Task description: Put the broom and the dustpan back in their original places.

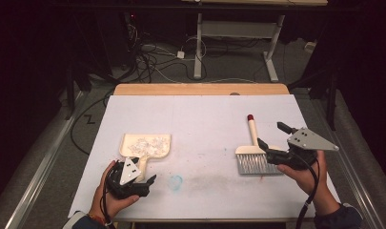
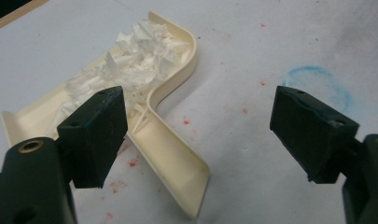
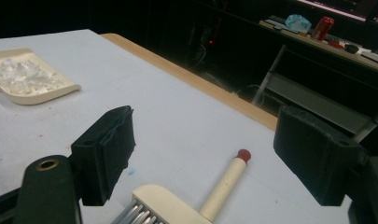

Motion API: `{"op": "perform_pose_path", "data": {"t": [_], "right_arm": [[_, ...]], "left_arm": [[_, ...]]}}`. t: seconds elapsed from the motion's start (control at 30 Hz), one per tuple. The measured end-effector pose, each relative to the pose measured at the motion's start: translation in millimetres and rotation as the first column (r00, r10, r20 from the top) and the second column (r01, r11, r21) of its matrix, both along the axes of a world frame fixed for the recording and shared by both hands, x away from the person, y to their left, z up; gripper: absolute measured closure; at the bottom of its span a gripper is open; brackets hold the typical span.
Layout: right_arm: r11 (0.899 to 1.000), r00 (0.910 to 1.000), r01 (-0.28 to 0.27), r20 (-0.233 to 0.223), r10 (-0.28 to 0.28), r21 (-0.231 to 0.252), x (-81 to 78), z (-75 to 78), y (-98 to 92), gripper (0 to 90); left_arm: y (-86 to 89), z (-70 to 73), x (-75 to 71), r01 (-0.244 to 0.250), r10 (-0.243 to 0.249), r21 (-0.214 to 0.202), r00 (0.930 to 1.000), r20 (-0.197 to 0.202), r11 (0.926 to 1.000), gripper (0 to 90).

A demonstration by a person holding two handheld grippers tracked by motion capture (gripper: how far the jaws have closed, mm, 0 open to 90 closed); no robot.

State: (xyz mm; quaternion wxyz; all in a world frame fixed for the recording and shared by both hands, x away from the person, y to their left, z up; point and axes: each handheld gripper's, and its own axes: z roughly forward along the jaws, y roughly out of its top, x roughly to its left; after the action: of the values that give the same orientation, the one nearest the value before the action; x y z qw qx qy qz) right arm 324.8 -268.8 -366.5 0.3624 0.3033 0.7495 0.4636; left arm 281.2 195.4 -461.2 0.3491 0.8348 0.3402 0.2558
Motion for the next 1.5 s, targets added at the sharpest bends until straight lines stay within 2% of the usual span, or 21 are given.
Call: {"op": "perform_pose_path", "data": {"t": [0.53,0.57,0.67,0.93,1.13,1.3,1.5], "right_arm": [[0.999,0.9999,-0.016,0.003,0.016,-0.031,-15.1,-8.3,-6.8,21.1],[0.999,0.9998,-0.02,0.002,0.02,-0.031,-16.1,-9.2,-7.6,21.1],[0.999,0.9997,-0.025,0.005,0.025,-0.038,-17.9,-13.0,-10.1,21.1],[0.997,0.9996,-0.028,-0.012,0.027,-0.068,-23.2,-29.4,-17.2,21.1],[0.997,0.9999,-0.012,0.007,0.012,-0.079,-26.4,-43.3,-23.0,21.6],[0.995,0.9999,-0.01,-0.007,0.01,-0.097,-28.0,-55.0,-28.2,21.4],[0.997,0.9996,-0.005,-0.03,0.002,-0.081,-30.7,-68.9,-38.0,21.4]], "left_arm": [[-2.4,-0.8,-0.6,0.011,-0.011,0.018,0.9999,0.001,0.9998,18.5],[-2.3,-0.6,0.0,0.015,-0.015,0.025,0.9998,0.012,0.9996,18.5],[-2.7,-1.0,0.4,0.016,-0.016,0.031,0.9998,0.013,0.9994,18.5],[-4.0,-1.9,1.2,0.021,-0.022,0.038,0.9997,0.013,0.9991,18.5],[-5.0,-3.1,2.2,0.027,-0.027,0.045,0.9996,0.007,0.9986,18.5],[-7.3,-4.5,3.1,0.032,-0.032,0.05,0.9995,0.002,0.9982,18.5],[-8.1,-5.8,3.0,0.03,-0.03,0.049,0.9995,-0.011,0.9984,18.5]]}}
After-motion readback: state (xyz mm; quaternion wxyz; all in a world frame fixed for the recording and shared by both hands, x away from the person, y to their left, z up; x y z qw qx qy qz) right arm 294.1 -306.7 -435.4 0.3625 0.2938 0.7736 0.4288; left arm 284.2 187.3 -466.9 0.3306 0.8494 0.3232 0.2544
